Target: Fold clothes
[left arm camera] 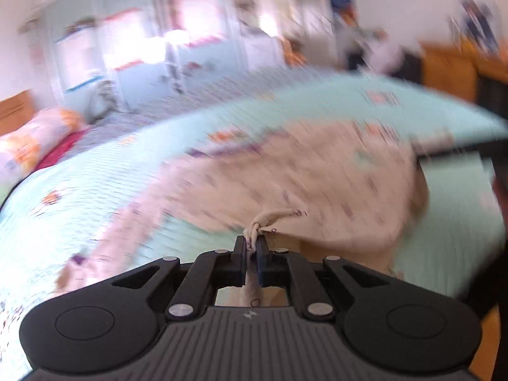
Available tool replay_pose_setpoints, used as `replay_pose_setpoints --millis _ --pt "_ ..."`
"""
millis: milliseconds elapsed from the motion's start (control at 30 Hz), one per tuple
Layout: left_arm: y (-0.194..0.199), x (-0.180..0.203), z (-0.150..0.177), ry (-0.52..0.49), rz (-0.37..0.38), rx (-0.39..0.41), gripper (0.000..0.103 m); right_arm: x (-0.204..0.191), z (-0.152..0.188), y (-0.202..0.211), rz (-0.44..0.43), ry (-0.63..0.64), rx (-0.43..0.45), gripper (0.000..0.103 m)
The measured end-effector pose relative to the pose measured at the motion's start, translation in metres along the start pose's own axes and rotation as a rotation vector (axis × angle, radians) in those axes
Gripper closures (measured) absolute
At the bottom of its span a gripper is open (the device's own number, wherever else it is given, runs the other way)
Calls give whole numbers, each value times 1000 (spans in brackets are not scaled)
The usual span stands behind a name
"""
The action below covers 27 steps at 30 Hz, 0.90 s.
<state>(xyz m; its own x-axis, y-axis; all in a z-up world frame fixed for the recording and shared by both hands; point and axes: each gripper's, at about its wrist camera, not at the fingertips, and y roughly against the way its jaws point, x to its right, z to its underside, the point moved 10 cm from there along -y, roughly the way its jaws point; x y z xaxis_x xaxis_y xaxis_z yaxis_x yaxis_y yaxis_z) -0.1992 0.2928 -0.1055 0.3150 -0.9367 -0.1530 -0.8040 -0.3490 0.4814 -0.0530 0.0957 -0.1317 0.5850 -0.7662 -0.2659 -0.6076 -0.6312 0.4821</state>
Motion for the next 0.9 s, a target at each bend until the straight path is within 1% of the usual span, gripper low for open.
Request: replay_pose_setpoints --millis 67,100,167,267,333,400,433,467,567,667,767,833,900 --pt "2 -14 -7 17 -43 18 97 -4 -4 4 -9 4 18 102" --pt "-2 -17 -6 8 -65 10 96 -6 -5 4 -12 9 19 102" --pt "-12 -22 3 -10 -102 -23 96 -8 2 -3 -10 20 -13 102" --pt "-22 -30 24 11 -134 -77 94 -8 18 -11 -3 33 -72 101" --pt "-25 -25 34 -22 -114 -97 94 -9 28 -11 6 60 -95 100" --pt "-26 -16 46 -79 -83 -118 91 -6 34 -11 30 80 -105 90" --pt "-29 -11 53 -107 -78 -135 82 -4 37 -12 40 83 -110 77" --pt "-32 -9 60 -128 -84 -150 70 -2 40 -13 53 83 -111 71" --pt "-38 -9 75 -133 -74 -194 66 1 50 -19 85 110 -151 68" --pt "-38 -6 85 -144 -41 -214 62 1 58 -20 83 127 -168 67" --pt "-42 -9 88 -157 -56 -219 60 5 63 -24 91 118 -184 62" --pt "-47 -13 86 -179 -83 -216 59 9 64 -28 100 99 -192 61" --pt "-55 -15 82 -206 -86 -214 59 13 65 -31 102 76 -197 59"
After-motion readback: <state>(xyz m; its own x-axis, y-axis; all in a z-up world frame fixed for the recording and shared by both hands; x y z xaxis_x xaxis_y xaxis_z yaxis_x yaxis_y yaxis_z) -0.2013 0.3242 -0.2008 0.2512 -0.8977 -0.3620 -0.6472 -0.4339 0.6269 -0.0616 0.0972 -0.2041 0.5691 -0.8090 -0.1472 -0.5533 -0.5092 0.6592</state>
